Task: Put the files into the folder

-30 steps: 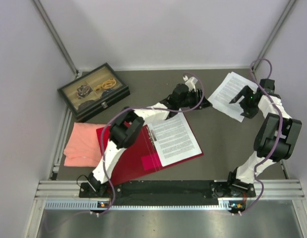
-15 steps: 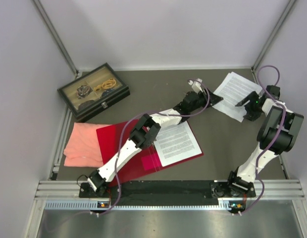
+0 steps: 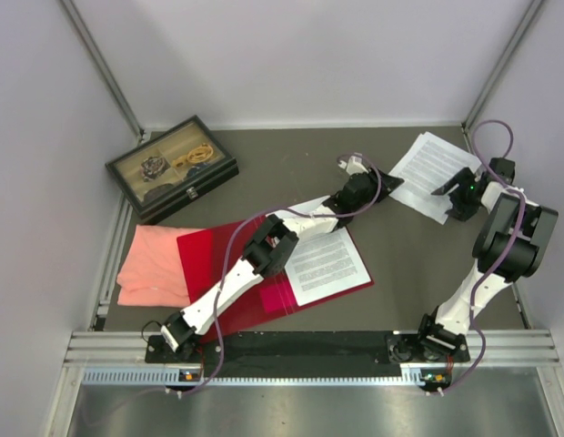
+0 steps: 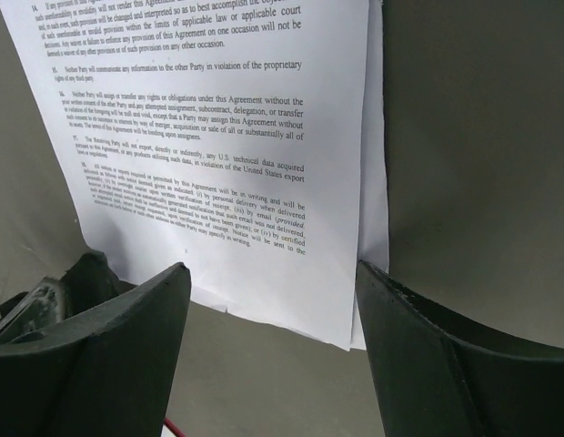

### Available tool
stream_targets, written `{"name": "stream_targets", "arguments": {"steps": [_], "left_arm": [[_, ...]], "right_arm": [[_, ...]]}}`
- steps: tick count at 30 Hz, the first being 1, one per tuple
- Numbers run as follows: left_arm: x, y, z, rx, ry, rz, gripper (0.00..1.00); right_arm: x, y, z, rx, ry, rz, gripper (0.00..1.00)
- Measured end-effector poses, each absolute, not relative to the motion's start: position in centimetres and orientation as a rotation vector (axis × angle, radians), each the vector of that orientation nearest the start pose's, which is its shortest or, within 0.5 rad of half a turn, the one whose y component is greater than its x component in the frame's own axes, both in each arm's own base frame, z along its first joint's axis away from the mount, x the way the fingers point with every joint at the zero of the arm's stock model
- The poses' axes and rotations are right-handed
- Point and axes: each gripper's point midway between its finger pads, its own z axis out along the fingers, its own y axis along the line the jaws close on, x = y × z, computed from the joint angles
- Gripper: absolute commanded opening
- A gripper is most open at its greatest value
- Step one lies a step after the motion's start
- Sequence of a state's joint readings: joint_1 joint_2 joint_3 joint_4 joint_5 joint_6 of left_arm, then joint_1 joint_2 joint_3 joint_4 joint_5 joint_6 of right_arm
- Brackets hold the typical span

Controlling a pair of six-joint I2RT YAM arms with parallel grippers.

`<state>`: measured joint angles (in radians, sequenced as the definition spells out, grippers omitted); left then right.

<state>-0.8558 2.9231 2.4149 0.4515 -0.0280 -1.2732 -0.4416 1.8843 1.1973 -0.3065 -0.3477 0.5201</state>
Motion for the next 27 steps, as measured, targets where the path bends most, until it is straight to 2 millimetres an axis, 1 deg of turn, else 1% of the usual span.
{"name": "stream_targets", "arguments": {"steps": [2,5,7,14,19,27], "left_arm": [[47.8,-60.5,7.1,-0.459,1.873,-1.542,0.33],[47.6,-60.3,5.5,-0.519,1.947,-1.509,0.33],[47.5,-60.3,5.0,-0.544,1.968,-1.503,0.32],[47.5,-60.1,4.5,-0.625,2.0,-1.51,0.3],[47.5,-60.0,4.4,-0.65,2.018,-1.509,0.29],[47.4,-60.0,4.2,-0.663,2.042,-1.524,0.27]], "right_arm": [[41.9,-10.8,4.2,1.047,2.314,0.491,0.73],[41.9,-10.6,4.2,1.041,2.315,0.508,0.73],[41.9,-10.4,4.2,1.035,2.316,0.522,0.73],[42.1,-9.7,4.3,1.008,2.309,0.579,0.73],[42.3,-8.8,4.5,0.987,2.285,0.654,0.75],[43.2,-7.1,4.9,0.98,2.201,0.828,0.77]]}}
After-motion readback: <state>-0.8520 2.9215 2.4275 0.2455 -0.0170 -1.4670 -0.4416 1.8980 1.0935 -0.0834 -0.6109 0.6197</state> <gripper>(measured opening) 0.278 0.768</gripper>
